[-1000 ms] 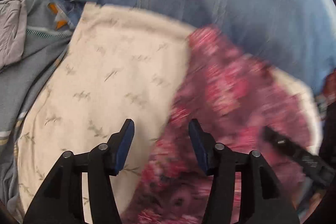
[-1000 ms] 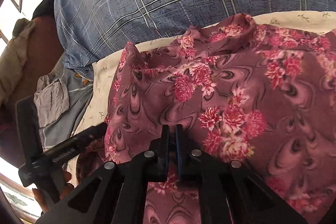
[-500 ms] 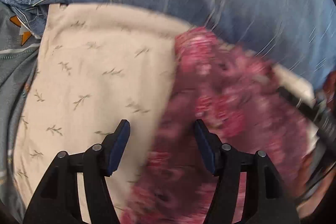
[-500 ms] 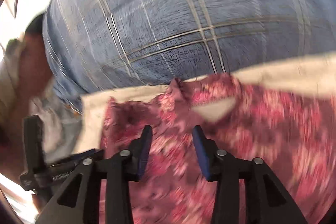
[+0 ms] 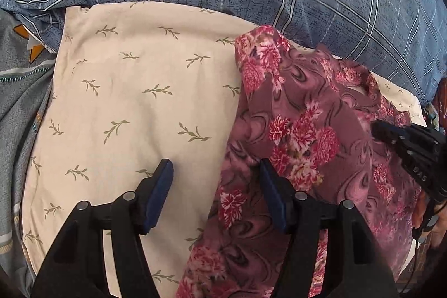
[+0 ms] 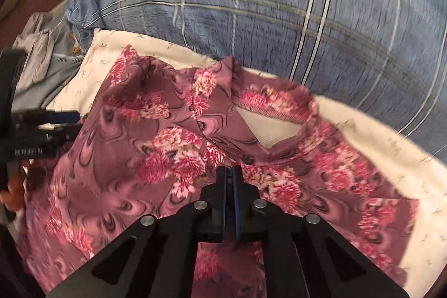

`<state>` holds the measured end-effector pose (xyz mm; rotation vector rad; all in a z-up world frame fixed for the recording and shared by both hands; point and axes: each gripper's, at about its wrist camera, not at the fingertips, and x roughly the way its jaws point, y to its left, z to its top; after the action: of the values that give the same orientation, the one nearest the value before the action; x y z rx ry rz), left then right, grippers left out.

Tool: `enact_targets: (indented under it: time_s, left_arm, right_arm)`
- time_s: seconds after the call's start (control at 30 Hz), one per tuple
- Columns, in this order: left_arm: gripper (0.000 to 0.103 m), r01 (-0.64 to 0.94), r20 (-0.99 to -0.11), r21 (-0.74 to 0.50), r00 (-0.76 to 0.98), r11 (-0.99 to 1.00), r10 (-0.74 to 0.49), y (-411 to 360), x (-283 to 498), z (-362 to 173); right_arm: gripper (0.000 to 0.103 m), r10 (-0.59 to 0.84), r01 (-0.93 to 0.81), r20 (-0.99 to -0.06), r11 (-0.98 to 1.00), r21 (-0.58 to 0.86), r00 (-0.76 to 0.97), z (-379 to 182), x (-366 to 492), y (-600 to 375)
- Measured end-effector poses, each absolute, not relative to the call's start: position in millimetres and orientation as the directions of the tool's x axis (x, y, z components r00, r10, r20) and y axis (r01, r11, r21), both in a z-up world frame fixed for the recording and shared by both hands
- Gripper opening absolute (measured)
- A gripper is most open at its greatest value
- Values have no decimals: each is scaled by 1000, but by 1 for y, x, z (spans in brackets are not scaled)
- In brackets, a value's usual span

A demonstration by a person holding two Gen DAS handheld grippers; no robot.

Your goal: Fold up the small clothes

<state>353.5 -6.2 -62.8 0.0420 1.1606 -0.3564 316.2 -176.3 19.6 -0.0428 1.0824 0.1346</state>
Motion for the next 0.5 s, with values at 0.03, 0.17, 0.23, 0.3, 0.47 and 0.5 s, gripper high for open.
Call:
enact_targets:
  time_s: [0.03,0.17,0.23,0.3,0.47,0.5]
  left_arm:
    - [62,296,-903,-150,349,944,-252,-4,352,-62]
    - [62,286,-906,-143,347,947,-242,-2,352,-58]
    - [62,275,-907,-131,354,952,-227,3,351,-55]
    - [62,265,-905,-131,361,955,-224,10,348,-50]
    - [61,223,-886,-242,345,944,-309,36,330,-29]
    - [62,226,-881,-262,342,938,-328,39,324,-26]
  right_arm:
    - [2,84,-114,-866,993,31,493,27,311,-179]
    - [1,82,57,-830,989,136,551,32,300,-220]
    - [0,-17,129,-879,990,51,476,14,300,-228]
    - [2,-53,162,-888,987,25,458,11,296,-229]
    - [10,223,143,-748,909,391,625,49,267,-226]
    - [14,251,139,-730,893,428,636,51,260,-222]
